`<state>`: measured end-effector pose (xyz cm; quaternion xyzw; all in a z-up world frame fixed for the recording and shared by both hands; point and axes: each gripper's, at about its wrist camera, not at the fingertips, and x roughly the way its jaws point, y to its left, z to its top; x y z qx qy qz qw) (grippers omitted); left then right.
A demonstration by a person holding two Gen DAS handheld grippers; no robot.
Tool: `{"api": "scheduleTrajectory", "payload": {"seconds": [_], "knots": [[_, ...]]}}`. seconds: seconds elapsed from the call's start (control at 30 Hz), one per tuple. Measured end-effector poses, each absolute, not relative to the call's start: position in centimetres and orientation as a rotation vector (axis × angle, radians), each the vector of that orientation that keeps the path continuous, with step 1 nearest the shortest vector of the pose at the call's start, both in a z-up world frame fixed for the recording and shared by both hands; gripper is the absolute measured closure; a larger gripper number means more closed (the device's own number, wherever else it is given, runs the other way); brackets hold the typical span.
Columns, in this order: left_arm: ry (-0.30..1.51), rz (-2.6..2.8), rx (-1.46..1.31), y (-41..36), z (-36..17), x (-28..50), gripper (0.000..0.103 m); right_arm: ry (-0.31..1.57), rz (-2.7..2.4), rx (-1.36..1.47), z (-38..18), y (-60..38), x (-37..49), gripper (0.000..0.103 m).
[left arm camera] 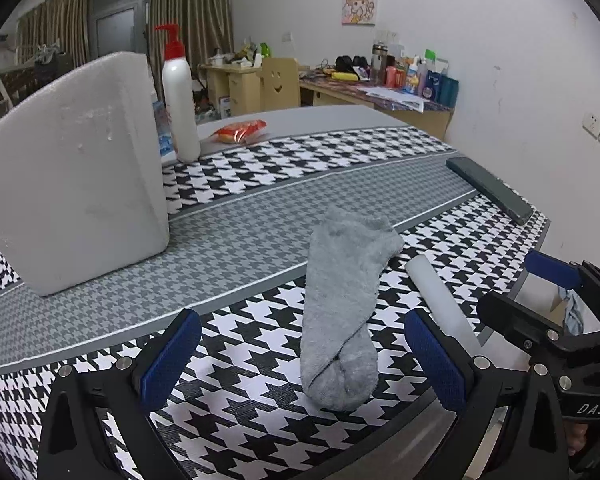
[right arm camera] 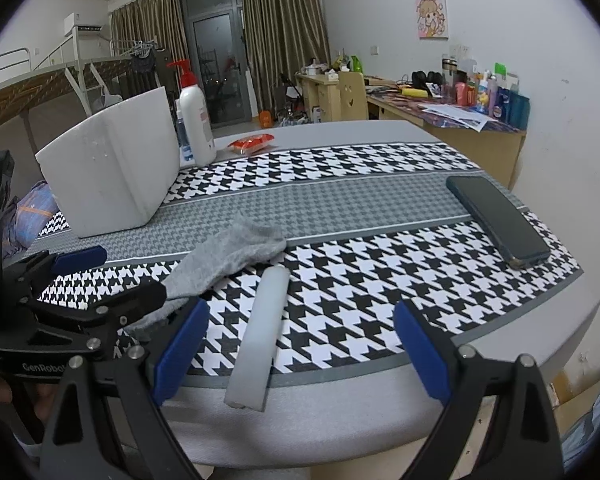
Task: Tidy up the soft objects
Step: 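Close the left tool on the grey sock while the right tool grasps the white roller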
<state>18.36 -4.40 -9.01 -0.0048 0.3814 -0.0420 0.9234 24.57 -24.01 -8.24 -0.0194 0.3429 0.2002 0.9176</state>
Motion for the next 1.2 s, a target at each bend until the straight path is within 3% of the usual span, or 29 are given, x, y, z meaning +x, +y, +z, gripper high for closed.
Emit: {"api": "scheduleTrajectory", "payload": {"seconds": [0.3,0.57,0.9,1.2], "knots": [[0.805,-0.07,0.012,-4.8,-9.8,19.3,0.003,0.739,0.415,-0.027,-9.2,-24.3,25.3,0.007],[0.838,-0.069,0.037,-5.3,-10.6,19.8,0.022,0.748,0.435,-0.044,-9.8,-23.9,25.3,0.007],[0.861,-0.092,0.055,-6.0,-11.2,19.9,0.032,0.757,0.453,-0.045,-10.3,-23.4,25.0,0.007],[0.857,-0.099,0.051,-6.0,-11.1,19.7,0.046,0.76,0.466,-0.052,-10.4,-22.9,24.8,0.007]]}}
